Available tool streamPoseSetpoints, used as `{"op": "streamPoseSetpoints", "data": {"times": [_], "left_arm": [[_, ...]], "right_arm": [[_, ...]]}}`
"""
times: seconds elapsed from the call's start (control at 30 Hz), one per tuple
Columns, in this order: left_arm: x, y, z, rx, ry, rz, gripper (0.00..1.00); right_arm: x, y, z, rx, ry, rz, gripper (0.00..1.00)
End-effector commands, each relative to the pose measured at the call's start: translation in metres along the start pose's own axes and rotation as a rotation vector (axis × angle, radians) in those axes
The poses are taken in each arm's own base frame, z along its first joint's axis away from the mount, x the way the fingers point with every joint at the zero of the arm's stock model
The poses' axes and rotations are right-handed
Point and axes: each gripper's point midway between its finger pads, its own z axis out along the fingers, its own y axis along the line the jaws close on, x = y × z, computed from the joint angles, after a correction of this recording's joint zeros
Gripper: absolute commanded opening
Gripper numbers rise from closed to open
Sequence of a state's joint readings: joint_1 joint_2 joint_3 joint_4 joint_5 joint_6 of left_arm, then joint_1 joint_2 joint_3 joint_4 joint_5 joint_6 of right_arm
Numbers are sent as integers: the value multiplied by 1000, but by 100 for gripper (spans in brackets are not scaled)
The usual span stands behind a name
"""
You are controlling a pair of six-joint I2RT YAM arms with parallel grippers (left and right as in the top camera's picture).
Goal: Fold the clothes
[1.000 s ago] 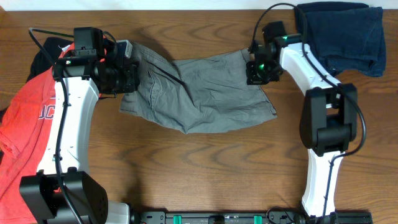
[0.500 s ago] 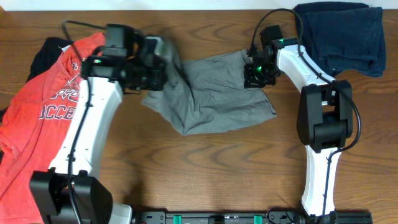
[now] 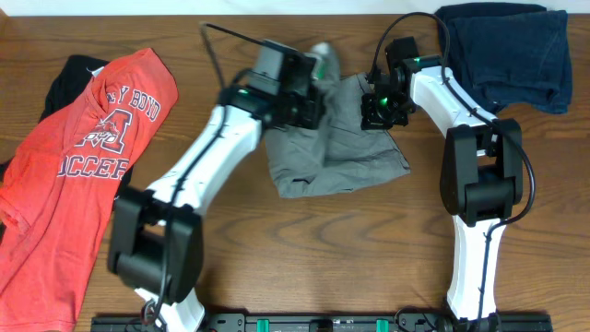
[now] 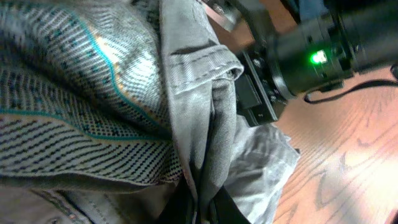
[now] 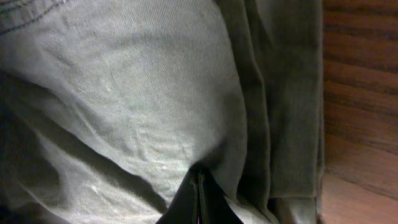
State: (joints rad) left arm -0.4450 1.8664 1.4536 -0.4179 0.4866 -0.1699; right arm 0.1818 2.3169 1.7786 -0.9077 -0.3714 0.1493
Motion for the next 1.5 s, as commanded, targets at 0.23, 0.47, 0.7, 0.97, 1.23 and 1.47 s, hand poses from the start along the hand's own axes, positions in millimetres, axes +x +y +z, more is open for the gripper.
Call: {"op": "streamPoseSetpoints", "data": {"times": [0.23, 0.47, 0.7, 0.97, 1.23, 1.47], "left_arm": [[10, -10, 35, -54, 24, 1, 79], [0, -9, 25, -53, -8, 1, 98], [-28, 1, -36, -78, -113, -24, 98], [-26, 57, -119, -267, -155, -118, 98], [2, 103, -143, -402, -66, -184, 98], [7, 115, -149, -470, -56, -196, 98]], "right_arm": [[5, -13, 25, 20, 37, 29, 1], [-21, -12, -40, 4, -64, 16, 12], [-23, 0, -131, 9, -173, -82, 61], [2, 24, -102, 2, -70, -168, 93], [13, 13, -45, 121, -26, -192, 99], [13, -11, -21, 283, -37, -195, 99]]}}
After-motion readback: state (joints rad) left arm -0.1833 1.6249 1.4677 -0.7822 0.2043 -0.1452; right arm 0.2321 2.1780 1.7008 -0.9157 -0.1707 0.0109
